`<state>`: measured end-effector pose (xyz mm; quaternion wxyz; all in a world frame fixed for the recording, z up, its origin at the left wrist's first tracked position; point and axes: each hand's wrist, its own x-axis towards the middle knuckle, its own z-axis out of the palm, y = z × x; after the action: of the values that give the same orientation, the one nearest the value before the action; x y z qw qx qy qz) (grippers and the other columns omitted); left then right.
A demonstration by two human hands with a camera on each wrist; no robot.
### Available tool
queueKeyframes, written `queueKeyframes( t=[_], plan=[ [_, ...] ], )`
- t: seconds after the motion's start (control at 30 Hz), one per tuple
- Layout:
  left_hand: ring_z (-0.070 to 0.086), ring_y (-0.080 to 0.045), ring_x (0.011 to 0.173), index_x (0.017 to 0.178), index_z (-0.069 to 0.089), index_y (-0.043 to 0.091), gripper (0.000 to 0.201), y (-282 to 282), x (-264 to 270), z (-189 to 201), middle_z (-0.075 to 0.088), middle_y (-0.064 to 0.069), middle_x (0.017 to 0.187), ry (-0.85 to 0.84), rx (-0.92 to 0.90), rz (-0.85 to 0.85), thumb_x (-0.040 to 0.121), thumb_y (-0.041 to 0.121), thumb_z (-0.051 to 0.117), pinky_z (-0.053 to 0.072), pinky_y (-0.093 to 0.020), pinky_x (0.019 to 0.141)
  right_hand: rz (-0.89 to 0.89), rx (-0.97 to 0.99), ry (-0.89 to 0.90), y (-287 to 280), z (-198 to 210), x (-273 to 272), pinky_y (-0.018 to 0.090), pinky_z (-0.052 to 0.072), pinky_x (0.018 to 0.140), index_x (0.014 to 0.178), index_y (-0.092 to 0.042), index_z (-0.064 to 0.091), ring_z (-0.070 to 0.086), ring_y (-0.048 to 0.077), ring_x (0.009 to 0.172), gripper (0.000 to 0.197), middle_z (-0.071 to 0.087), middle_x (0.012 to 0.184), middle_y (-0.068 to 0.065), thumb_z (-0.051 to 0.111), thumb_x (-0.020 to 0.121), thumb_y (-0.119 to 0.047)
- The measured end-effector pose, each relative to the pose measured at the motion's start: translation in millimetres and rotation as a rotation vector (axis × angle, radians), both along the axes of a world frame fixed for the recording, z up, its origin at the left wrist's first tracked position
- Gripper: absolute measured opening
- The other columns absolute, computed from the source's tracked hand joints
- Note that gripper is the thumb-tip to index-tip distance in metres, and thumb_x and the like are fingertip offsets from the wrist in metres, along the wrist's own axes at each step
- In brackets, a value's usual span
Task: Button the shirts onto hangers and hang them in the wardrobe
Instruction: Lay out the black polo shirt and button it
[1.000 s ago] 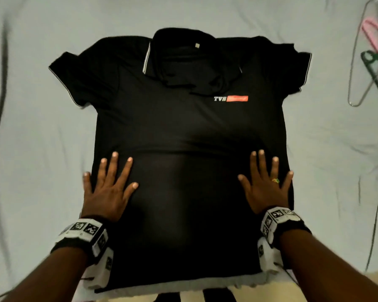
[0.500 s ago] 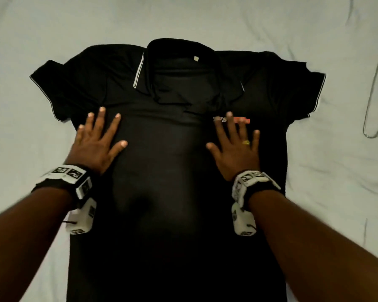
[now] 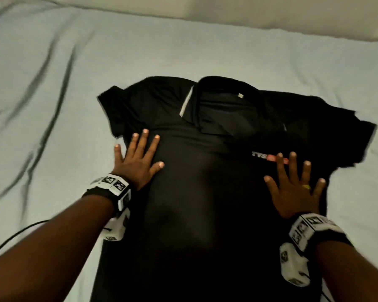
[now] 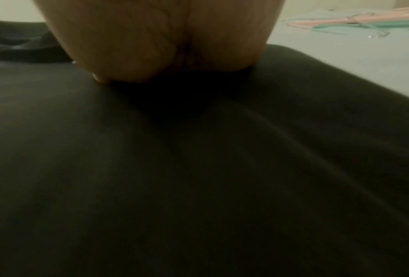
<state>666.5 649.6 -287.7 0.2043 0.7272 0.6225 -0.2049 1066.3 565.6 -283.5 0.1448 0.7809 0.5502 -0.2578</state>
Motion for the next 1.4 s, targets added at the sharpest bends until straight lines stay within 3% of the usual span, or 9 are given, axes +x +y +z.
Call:
queueKeyframes(
  t=[0.13, 0.2, 0.27, 0.4, 0.6, 0.8, 0.93, 1.13, 1.4],
  plan=[
    [0.042, -0.028, 0.141, 0.155, 0.034, 0.030, 0.068, 21, -31, 27, 0.042, -0.005, 0.157, -0.368, 0.324, 0.071, 0.094, 0.026, 0.063, 0.033, -0.058, 0.114, -0.103, 0.090, -0.046, 18, 41, -25, 0.069, -0.001, 0.116, 0.149, -0.035, 0.041, 0.023, 0.031, 0.150, 0.051, 0.032, 0.161, 0.005, 0.042, 0.100, -0.050],
    [0.052, -0.036, 0.124, 0.143, 0.050, 0.019, 0.053, 35, -61, 32, 0.056, -0.011, 0.137, -0.433, 0.560, 0.335, 0.091, 0.017, 0.063, 0.042, -0.050, 0.105, -0.100, 0.296, -0.123, 44, 60, -51, 0.061, 0.012, 0.118, 0.110, -0.020, 0.072, 0.057, 0.038, 0.120, 0.035, 0.069, 0.114, 0.017, 0.045, 0.101, -0.040],
    [0.052, -0.036, 0.122, 0.139, 0.052, 0.012, 0.048, 49, -83, 35, 0.059, -0.015, 0.131, -0.381, 0.571, 0.600, 0.095, 0.030, 0.063, 0.041, -0.045, 0.103, -0.056, 0.459, -0.155, 83, 74, -89, 0.053, 0.028, 0.108, 0.089, -0.014, 0.073, 0.064, 0.039, 0.095, 0.040, 0.070, 0.088, 0.018, 0.044, 0.098, -0.040],
    [0.062, -0.024, 0.092, 0.114, 0.062, 0.014, 0.043, 69, -87, 35, 0.067, -0.002, 0.093, -0.498, 0.261, 0.775, 0.092, 0.051, 0.066, 0.041, -0.031, 0.077, 0.242, 0.481, 0.200, 174, 67, -187, 0.044, 0.047, 0.083, 0.093, -0.013, 0.070, 0.063, 0.040, 0.094, 0.027, 0.068, 0.098, 0.018, 0.052, 0.096, -0.033],
    [0.067, -0.019, 0.086, 0.083, 0.067, 0.018, 0.014, 69, -88, 25, 0.069, 0.006, 0.079, -0.613, 0.259, 0.927, 0.090, 0.029, 0.072, 0.043, -0.028, 0.073, 0.688, 0.313, 0.498, 271, 48, -324, 0.042, 0.044, 0.101, 0.132, -0.018, 0.059, 0.055, 0.033, 0.119, 0.036, 0.057, 0.127, 0.013, 0.052, 0.097, -0.017],
    [0.061, -0.025, 0.110, 0.118, 0.060, 0.015, 0.040, 51, -78, 29, 0.067, -0.004, 0.112, -0.599, 0.143, 0.997, 0.091, 0.042, 0.070, 0.038, -0.027, 0.080, 0.905, 0.066, 0.283, 313, 42, -385, 0.032, 0.043, 0.089, 0.123, -0.019, 0.065, 0.056, 0.032, 0.119, 0.033, 0.060, 0.130, 0.012, 0.062, 0.091, -0.010],
    [0.066, -0.021, 0.101, 0.102, 0.071, 0.017, 0.013, 40, -89, 21, 0.071, 0.003, 0.102, -0.735, 0.157, 1.071, 0.092, 0.023, 0.066, 0.044, -0.027, 0.079, 0.874, 0.122, 0.313, 323, 49, -401, 0.022, 0.034, 0.076, 0.111, -0.014, 0.070, 0.058, 0.030, 0.114, 0.024, 0.064, 0.125, 0.010, 0.064, 0.088, -0.007],
    [0.067, -0.019, 0.083, 0.101, 0.069, 0.022, 0.031, 40, -80, 23, 0.071, 0.004, 0.086, -0.896, 0.116, 1.123, 0.087, 0.049, 0.072, 0.050, -0.030, 0.074, 0.797, 0.059, 0.364, 325, 40, -419, 0.029, 0.049, 0.077, 0.098, -0.016, 0.069, 0.063, 0.022, 0.083, 0.019, 0.069, 0.106, 0.006, 0.059, 0.087, -0.004],
    [0.050, -0.019, 0.076, 0.077, 0.058, 0.019, 0.017, 39, -106, 26, 0.058, 0.003, 0.082, -0.474, 0.278, 1.004, 0.089, 0.031, 0.058, 0.032, -0.030, 0.069, 0.669, 0.087, 0.568, 318, 27, -399, 0.018, 0.048, 0.075, 0.120, -0.017, 0.068, 0.065, 0.013, 0.100, 0.044, 0.064, 0.116, -0.002, 0.063, 0.082, 0.003]
  ],
)
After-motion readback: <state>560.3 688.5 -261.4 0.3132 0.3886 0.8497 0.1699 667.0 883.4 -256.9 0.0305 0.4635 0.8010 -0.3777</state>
